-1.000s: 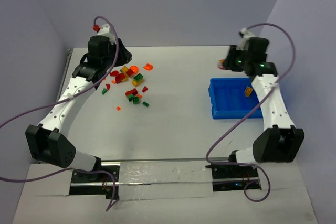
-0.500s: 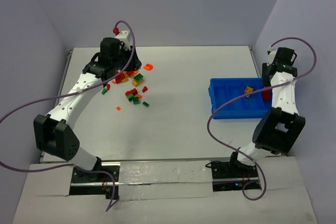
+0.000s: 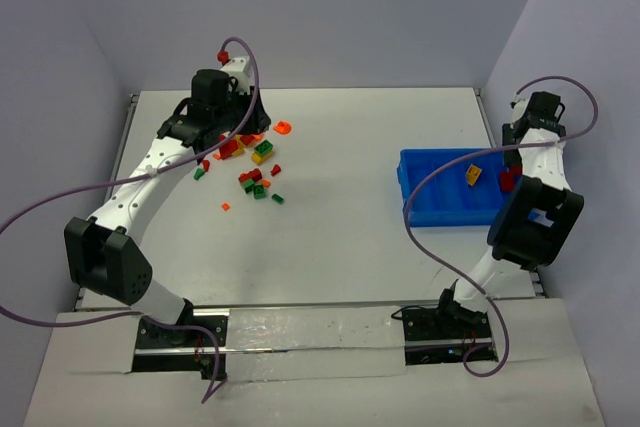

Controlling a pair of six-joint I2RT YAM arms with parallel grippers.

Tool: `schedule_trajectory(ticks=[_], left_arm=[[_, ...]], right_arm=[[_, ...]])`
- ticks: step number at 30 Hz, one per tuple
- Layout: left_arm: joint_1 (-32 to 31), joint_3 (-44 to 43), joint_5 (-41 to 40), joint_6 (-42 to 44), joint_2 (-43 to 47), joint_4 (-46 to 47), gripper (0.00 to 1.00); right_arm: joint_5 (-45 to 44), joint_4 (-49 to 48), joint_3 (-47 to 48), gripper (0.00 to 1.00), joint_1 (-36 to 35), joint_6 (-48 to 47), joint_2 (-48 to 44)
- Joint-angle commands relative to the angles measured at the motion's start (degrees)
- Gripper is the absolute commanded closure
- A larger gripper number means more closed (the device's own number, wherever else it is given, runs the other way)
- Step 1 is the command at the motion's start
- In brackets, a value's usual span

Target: Sort the legos into containers by color

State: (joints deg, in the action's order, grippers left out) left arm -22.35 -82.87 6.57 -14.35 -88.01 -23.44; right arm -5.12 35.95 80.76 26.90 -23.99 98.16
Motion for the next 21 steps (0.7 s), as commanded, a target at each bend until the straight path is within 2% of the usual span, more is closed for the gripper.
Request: schedule_trajectory(ticks=[1,5,7,14,17,21], left_arm=[[-0.3,-2.1,1.0,0.5,0.0,0.5,1.0],[-0.3,-1.7,1.0,0.4,0.1,0.7,1.0],[-0.3,-1.4,0.9,0.5,0.2,0.9,1.0],[-0.3,-1.5,1.1,0.0,-0.1,1.0,1.0],[-0.3,-0.9,1.6,-0.2,0.3,1.8,1.0],[-0.2,0.9,3.1,-1.0,1.6,3.6,1.0]], right_arm=[[1.5,-3.1,5.2,0.88,0.4,-0.2,3.0],[3.0,-2.8,7.8,0.84,0.3,0.6,5.9],[3.6,-2.7,9.3,0.76,0.3,1.1,7.2],[3.6,-1.8,10.5,0.25,-0.3,2.1,9.5],[3.6,-1.7,9.7,0.11,-0.8,2.3,8.4],[5.9,1.0,9.5,0.1,-2.0,3.5,4.5]])
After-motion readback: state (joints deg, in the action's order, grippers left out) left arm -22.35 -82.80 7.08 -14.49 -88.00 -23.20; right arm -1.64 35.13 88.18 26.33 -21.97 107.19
